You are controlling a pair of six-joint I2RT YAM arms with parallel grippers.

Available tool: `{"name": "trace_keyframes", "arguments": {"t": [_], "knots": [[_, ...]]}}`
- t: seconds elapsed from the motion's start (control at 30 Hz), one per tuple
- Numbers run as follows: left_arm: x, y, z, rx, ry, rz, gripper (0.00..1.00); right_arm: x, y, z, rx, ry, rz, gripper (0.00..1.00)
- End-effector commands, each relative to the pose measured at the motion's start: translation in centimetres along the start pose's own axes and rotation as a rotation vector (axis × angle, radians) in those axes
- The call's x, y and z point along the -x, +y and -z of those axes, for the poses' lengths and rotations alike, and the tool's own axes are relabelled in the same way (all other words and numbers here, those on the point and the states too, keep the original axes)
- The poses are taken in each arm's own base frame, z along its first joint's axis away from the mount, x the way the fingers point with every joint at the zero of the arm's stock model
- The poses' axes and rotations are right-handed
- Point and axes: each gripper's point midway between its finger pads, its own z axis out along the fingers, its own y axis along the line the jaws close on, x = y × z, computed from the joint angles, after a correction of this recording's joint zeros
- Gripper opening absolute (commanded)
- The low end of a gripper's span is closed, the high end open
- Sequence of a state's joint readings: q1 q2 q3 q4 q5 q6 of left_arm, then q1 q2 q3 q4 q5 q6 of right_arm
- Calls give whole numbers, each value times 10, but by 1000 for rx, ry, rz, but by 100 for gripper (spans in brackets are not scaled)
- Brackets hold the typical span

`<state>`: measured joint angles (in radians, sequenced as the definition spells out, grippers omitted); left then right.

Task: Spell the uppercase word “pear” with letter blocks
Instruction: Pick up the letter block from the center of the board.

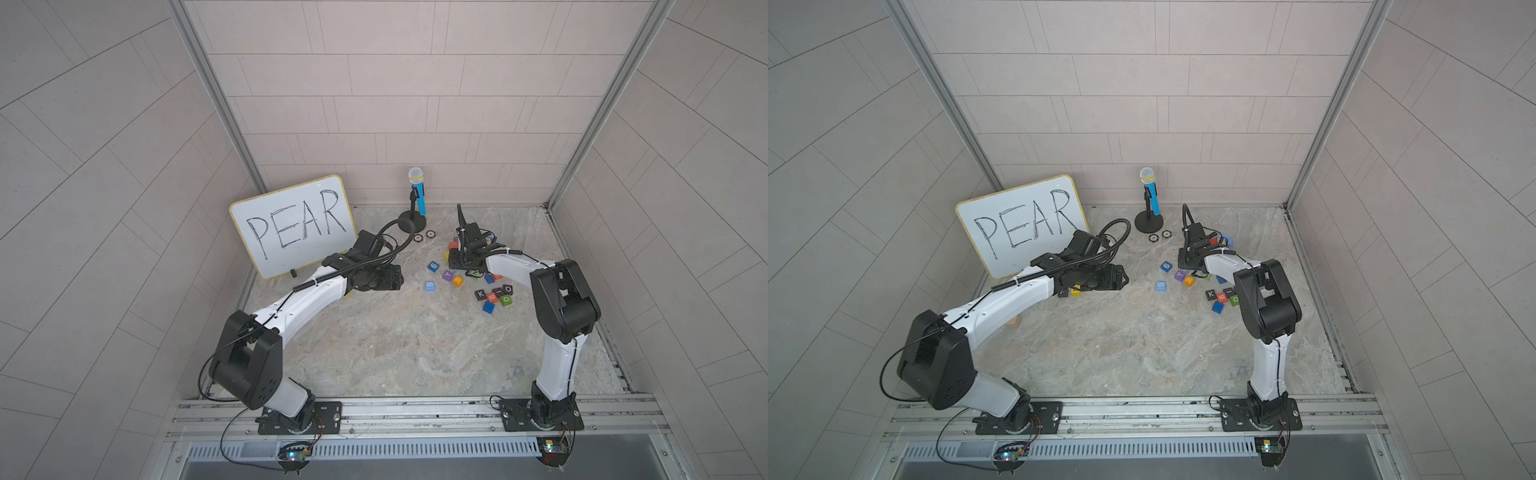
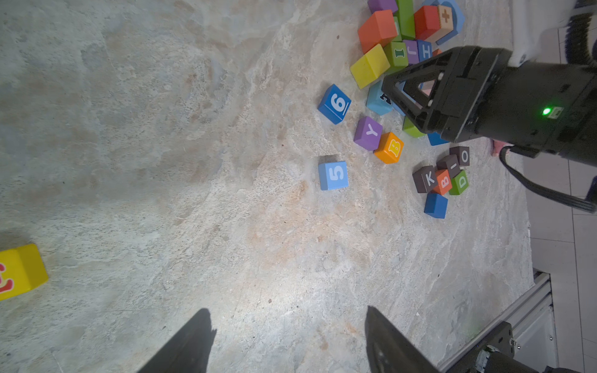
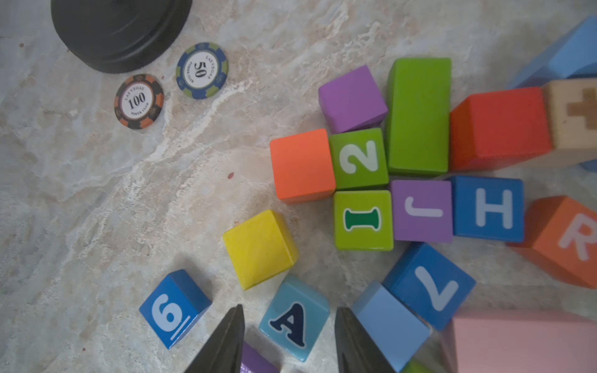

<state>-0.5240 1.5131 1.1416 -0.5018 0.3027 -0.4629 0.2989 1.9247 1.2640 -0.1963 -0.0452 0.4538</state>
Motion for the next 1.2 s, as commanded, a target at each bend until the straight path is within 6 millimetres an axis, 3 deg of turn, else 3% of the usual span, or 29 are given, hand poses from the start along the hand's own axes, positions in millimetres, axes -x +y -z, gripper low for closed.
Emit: {"name": "trace_keyframes", "arguments": {"t": [0.0,0.9,1.17], "knots": [[2,-1,0,-3,-3,-5,78,1,-6,-1,-14,11,-27,49],[-2,2,1,5,-6,-13,78,-6,3,-24,8,73,-13,43],[-2,3,2,7,-11,-15,78,-13,-7,-24,-56,97,37,43]]}}
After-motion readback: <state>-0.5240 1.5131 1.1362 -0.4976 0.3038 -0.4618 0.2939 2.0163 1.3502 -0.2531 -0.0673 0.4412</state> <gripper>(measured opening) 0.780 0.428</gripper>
